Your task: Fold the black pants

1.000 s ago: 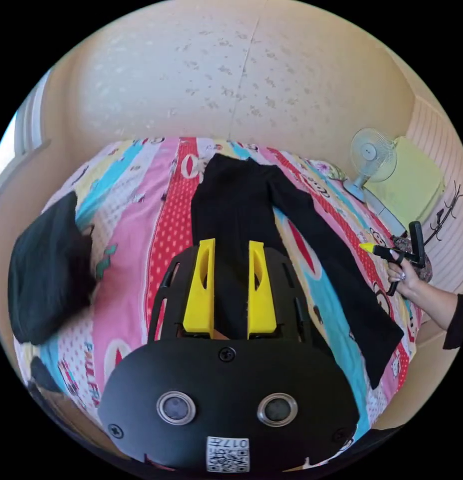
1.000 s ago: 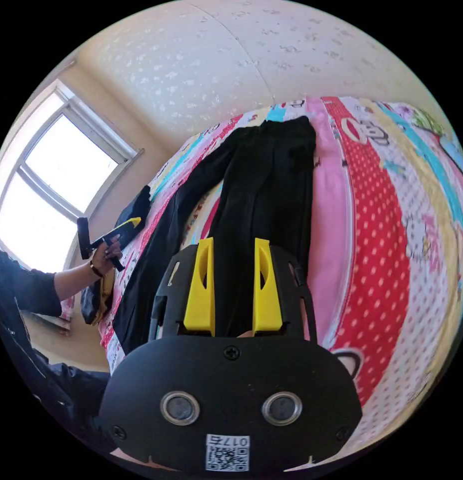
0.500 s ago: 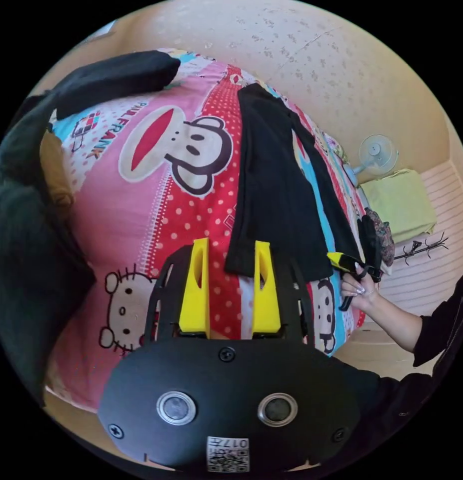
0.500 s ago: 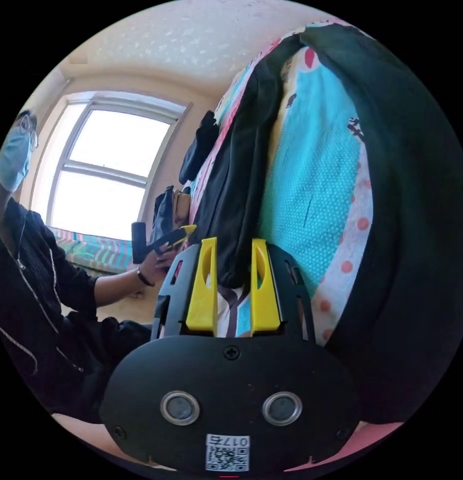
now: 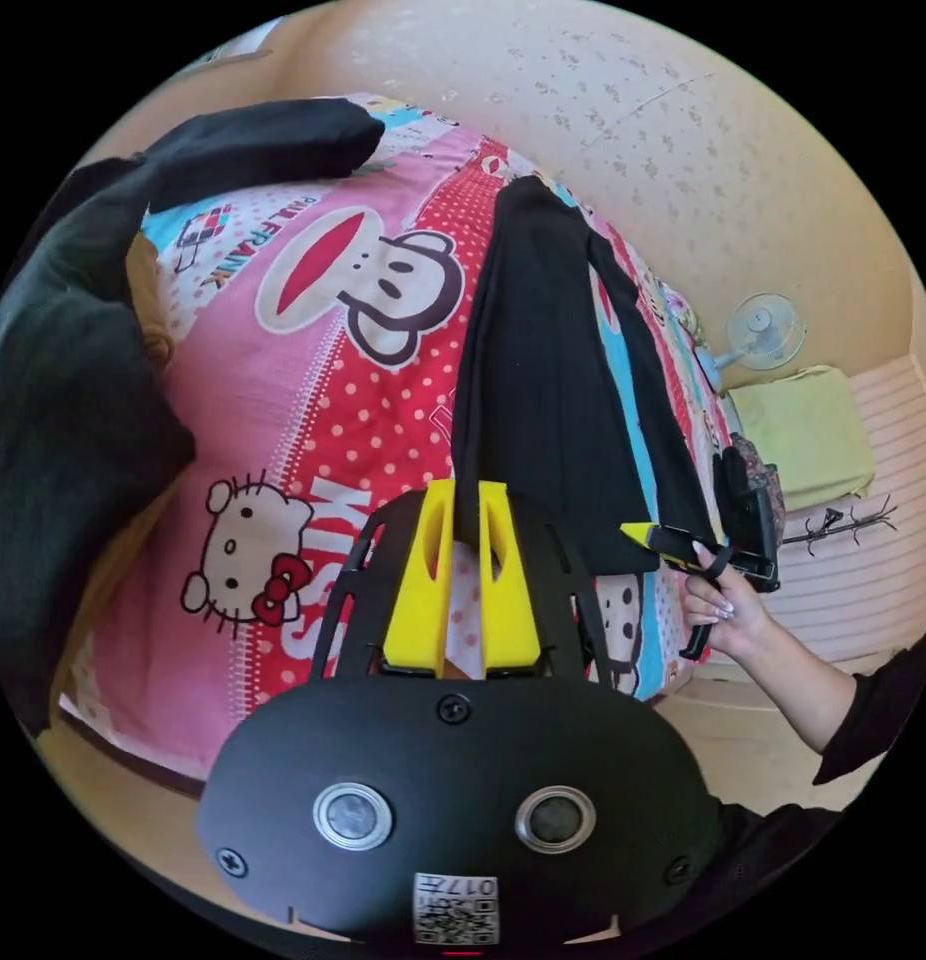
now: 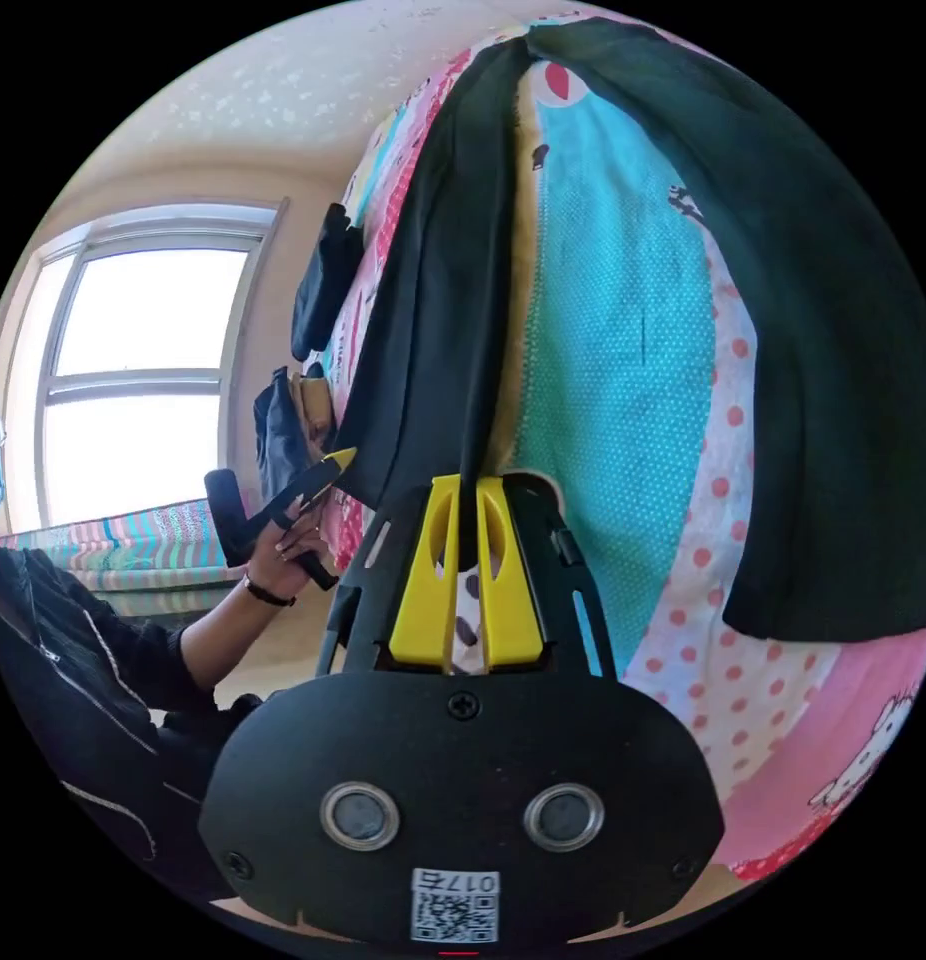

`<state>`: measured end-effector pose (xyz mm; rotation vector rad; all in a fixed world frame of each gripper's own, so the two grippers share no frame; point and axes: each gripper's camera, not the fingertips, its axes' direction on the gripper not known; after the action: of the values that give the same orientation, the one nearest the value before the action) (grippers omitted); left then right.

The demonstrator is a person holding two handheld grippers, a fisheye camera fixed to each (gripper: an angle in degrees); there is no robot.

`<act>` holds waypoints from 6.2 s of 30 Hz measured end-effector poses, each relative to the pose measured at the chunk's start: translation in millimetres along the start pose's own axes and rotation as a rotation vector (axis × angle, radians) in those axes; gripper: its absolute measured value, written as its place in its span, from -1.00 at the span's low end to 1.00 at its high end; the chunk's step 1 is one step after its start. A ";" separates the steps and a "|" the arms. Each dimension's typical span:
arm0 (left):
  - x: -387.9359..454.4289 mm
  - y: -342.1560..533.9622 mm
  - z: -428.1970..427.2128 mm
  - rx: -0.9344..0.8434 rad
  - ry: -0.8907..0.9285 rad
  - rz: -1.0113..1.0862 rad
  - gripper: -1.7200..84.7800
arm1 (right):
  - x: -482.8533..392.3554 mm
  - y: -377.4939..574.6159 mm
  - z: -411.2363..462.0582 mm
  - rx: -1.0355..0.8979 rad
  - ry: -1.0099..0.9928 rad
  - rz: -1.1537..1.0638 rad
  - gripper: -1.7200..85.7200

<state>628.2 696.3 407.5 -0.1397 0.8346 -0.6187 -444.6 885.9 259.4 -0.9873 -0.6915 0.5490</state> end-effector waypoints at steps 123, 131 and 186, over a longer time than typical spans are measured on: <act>41.7 11.7 -239.5 -0.272 -0.272 0.065 -0.83 | -63.3 126.5 84.6 -0.272 -0.030 -0.039 -0.88; 111.3 -9.2 -296.4 -0.054 0.119 0.161 -0.72 | -19.9 147.8 -66.8 0.058 0.272 0.067 -0.76; 512.2 -58.7 -179.5 0.115 0.235 0.454 -0.96 | 155.1 36.6 -244.2 0.067 -0.642 0.064 -0.80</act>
<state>730.5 380.7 -25.9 0.2278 1.0151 -0.2551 -164.8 873.8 178.1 -0.7670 -1.2025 0.9563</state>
